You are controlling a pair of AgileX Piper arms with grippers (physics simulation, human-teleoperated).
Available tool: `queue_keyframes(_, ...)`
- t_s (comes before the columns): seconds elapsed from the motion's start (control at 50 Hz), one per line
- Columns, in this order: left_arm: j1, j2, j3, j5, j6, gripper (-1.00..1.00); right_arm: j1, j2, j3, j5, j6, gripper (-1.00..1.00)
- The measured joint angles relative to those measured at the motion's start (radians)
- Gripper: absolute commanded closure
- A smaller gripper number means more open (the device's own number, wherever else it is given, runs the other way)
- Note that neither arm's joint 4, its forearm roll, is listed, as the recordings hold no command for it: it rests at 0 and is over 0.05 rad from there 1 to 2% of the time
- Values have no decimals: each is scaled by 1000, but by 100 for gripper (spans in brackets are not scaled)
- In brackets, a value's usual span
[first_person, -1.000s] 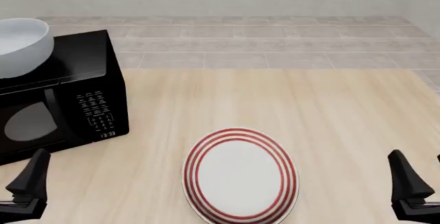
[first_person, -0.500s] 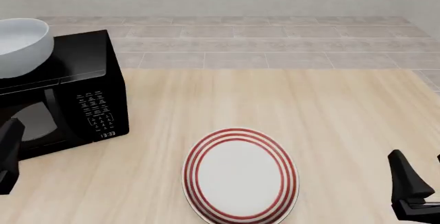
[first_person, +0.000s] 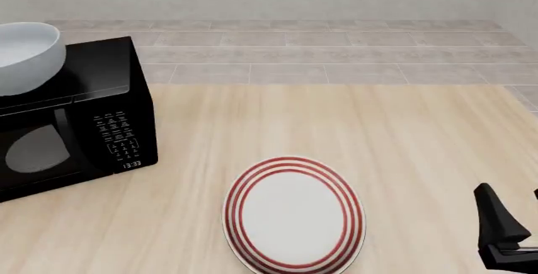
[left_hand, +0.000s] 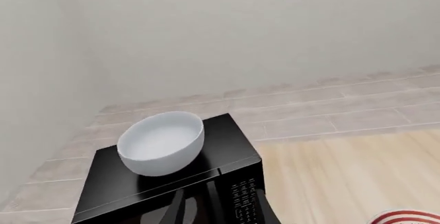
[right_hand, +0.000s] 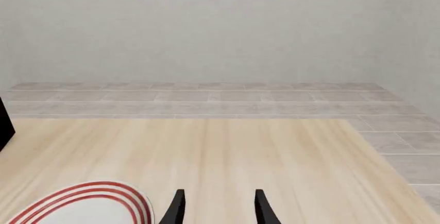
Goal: Pick up the white bowl and put it on the plate.
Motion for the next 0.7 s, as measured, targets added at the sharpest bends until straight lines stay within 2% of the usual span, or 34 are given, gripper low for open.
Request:
queue_keyframes(0.16, 0, 48, -99, 78, 64, -100, 0, -2, -2, 4, 0, -100)
queue_keyframes(0.5, 5, 133, -288, 263, 295, -100, 0, 3, -2, -1, 0, -100)
queue_keyframes(0.7, 2, 202, -410, 367, 387, -100, 0, 12, 0, -12, 0, -100)
